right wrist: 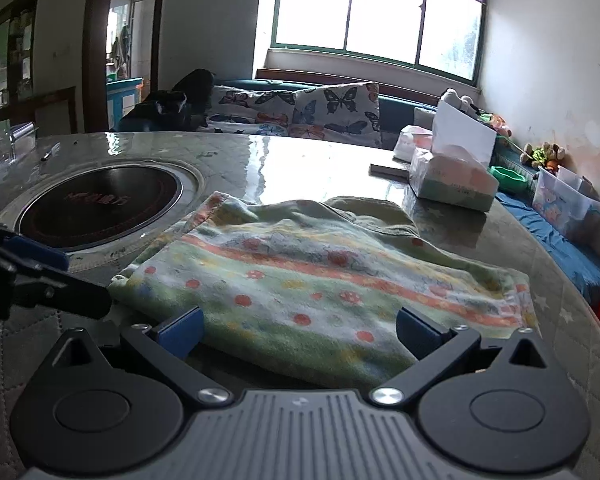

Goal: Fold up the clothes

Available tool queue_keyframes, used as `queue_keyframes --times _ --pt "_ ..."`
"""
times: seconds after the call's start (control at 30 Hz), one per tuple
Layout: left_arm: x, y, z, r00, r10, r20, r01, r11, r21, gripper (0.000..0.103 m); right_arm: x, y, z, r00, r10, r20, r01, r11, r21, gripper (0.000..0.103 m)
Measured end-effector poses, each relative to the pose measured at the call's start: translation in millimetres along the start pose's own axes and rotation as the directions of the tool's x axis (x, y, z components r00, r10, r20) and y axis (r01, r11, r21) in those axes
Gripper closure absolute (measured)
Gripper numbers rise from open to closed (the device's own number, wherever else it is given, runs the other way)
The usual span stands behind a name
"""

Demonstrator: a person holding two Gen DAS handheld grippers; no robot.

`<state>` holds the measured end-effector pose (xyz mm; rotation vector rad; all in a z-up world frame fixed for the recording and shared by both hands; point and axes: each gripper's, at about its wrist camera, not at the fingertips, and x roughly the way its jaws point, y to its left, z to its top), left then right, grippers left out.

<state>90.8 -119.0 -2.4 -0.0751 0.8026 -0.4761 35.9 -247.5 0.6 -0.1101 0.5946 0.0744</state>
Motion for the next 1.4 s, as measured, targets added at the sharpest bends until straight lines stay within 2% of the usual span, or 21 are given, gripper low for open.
queue_keyframes --times 0.13,0.5,1.07,1.4 --pt "-2 -2 -2 1.000 0.016 -0.001 -0.016 1.000 0.008 0.000 -4 -3 -2 1.000 -0.020 -0.006 0.020 0.999 0.026 0.000" --pt "-7 -4 -9 0.999 0.044 -0.020 -0.043 0.999 0.020 0.000 -11 -10 -16 0.996 -0.075 -0.046 0.079 0.993 0.090 0.000" --pt "-9 -13 -16 0.997 0.066 -0.029 -0.065 0.997 0.047 0.000 -17 -13 -28 0.991 -0.101 -0.088 0.114 0.981 0.159 0.000" --pt "-10 -20 -22 0.997 0.063 -0.036 -0.061 0.996 0.058 0.000 -25 -16 -32 0.993 -0.084 -0.085 0.101 0.972 0.213 0.000"
